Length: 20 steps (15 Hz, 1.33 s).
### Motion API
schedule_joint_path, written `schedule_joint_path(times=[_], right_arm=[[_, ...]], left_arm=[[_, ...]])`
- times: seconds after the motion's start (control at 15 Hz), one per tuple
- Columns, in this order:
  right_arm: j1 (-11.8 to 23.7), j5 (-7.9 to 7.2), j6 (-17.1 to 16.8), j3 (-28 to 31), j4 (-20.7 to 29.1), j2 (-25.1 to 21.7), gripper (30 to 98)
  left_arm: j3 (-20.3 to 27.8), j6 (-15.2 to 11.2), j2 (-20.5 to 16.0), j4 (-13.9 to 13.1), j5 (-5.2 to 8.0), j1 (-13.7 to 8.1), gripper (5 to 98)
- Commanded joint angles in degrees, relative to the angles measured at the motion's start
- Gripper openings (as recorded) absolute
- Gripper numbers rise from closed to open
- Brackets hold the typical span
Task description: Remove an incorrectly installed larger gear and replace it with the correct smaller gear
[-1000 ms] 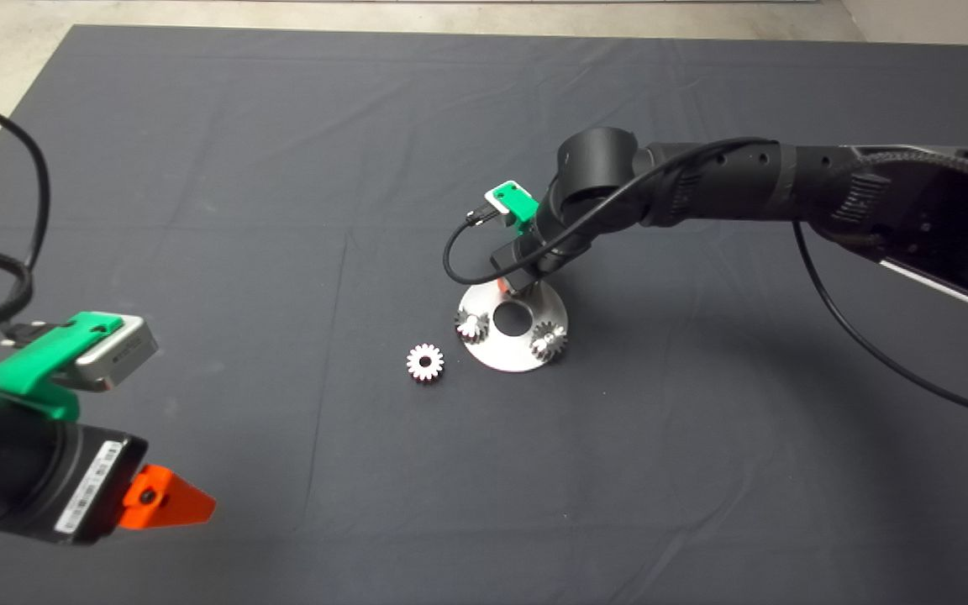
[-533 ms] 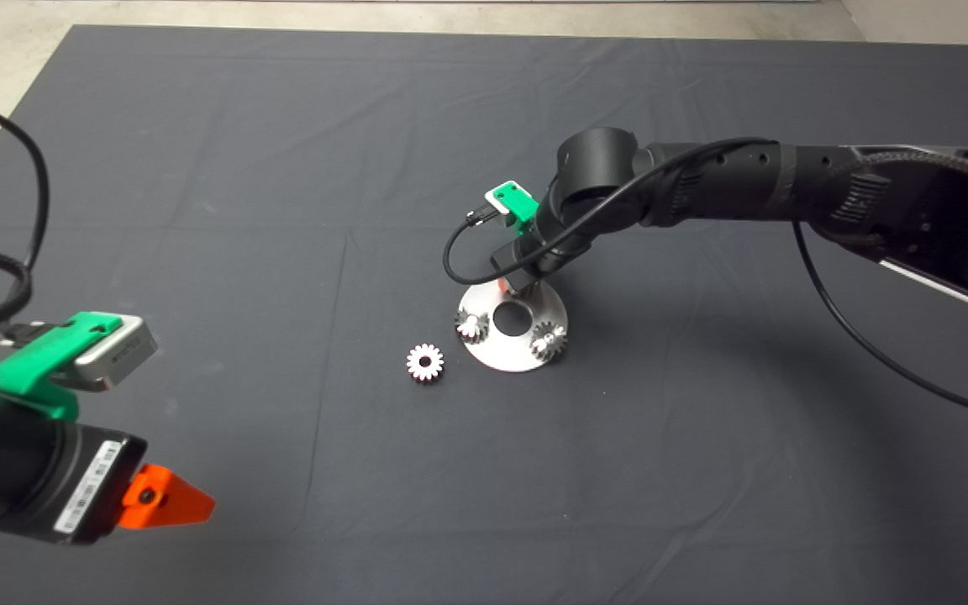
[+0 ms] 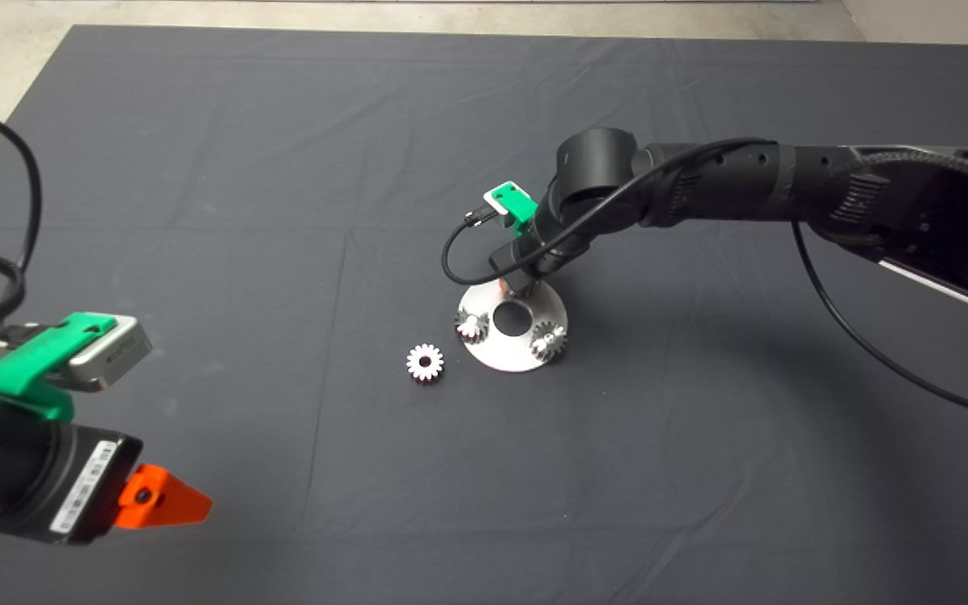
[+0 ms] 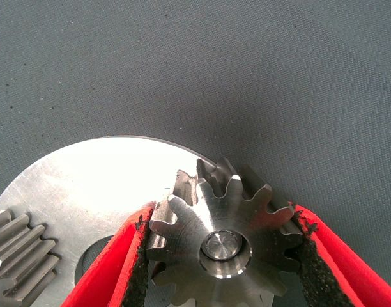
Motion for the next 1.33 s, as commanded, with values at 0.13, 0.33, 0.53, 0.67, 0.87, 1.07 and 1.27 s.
schedule_joint_path(times=[0.13,0.33,0.53,0.67,0.87,1.07,1.27], right_arm=[[1.18,-0.01,0.29,0.21,-1.05,0.13,51.7],[1.2,0.18,0.47,0.19,-1.05,0.21,51.4],[1.27,-0.26,0.38,0.28,-1.13,0.21,50.6],[1.27,-0.26,-0.06,0.89,-1.32,0.21,49.6],[1.45,-0.43,-0.15,1.28,-1.4,0.83,49.6],[1.62,-1.09,-0.11,2.04,-1.32,1.01,48.6],[2.46,-1.49,-0.01,2.13,-1.09,1.01,48.6]], left_arm=[[0.9,-0.05,-0.23,-0.7,0.07,-0.65,98.2],[0.9,-0.05,-0.23,-0.7,0.07,-0.73,98.2],[0.9,-0.05,-0.23,-0.7,0.07,-0.65,98.3],[0.9,-0.13,-0.18,-0.7,0.07,-0.73,98.3],[0.9,-0.13,-0.23,-0.7,0.07,-0.73,98.3],[0.9,-0.13,-0.23,-0.7,0.07,-0.73,98.3],[0.9,-0.08,-0.14,-0.7,0.07,-0.67,98.3]])
